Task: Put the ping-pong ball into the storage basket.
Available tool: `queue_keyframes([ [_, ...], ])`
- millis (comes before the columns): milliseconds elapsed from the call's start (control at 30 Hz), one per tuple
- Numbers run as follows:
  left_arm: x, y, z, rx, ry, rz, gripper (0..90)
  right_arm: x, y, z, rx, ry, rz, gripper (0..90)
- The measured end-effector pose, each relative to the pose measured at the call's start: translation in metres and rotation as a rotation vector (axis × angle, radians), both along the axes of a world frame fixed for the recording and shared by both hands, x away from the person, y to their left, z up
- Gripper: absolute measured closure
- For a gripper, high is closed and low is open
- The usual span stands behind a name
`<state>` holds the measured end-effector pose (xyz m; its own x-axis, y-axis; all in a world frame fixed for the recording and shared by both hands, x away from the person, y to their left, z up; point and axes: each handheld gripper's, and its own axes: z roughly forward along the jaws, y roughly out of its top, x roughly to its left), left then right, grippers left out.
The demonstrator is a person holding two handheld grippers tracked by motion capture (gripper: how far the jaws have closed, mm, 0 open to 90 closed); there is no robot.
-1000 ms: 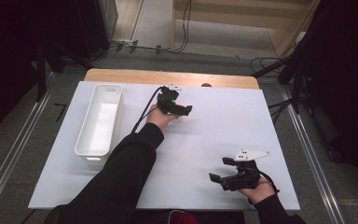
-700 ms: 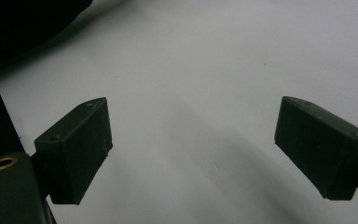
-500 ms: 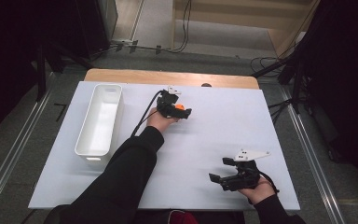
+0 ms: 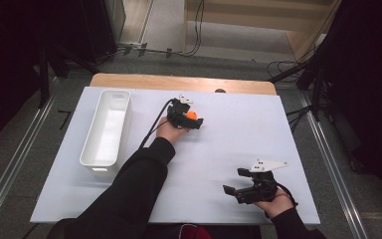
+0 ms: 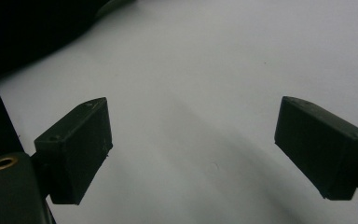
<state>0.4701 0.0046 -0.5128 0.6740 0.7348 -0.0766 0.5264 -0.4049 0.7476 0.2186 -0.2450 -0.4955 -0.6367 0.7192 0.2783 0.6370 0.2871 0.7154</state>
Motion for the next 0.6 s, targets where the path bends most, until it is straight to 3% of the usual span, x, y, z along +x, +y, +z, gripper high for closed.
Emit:
queue_keyframes([
  [67, -0.0014, 0.0004, 0.0002, -0.009, -0.012, 0.005, 14.6, 0.0000, 0.0003, 0.0000, 0.000, 0.002, 0.000, 9.8],
  [300, -0.0040, -0.0014, 0.0004, 0.013, -0.039, 0.009, 15.8, 0.0000, 0.0003, 0.0001, -0.001, 0.000, -0.001, 9.8],
  [467, -0.0058, -0.0023, 0.0006, 0.023, -0.055, 0.010, 29.3, -0.0001, 0.0004, 0.0001, 0.001, 0.003, -0.002, 9.8],
  [600, -0.0058, -0.0027, 0.0004, 0.026, -0.057, 0.014, 31.2, -0.0002, 0.0007, -0.0002, -0.001, -0.002, -0.004, 9.7],
])
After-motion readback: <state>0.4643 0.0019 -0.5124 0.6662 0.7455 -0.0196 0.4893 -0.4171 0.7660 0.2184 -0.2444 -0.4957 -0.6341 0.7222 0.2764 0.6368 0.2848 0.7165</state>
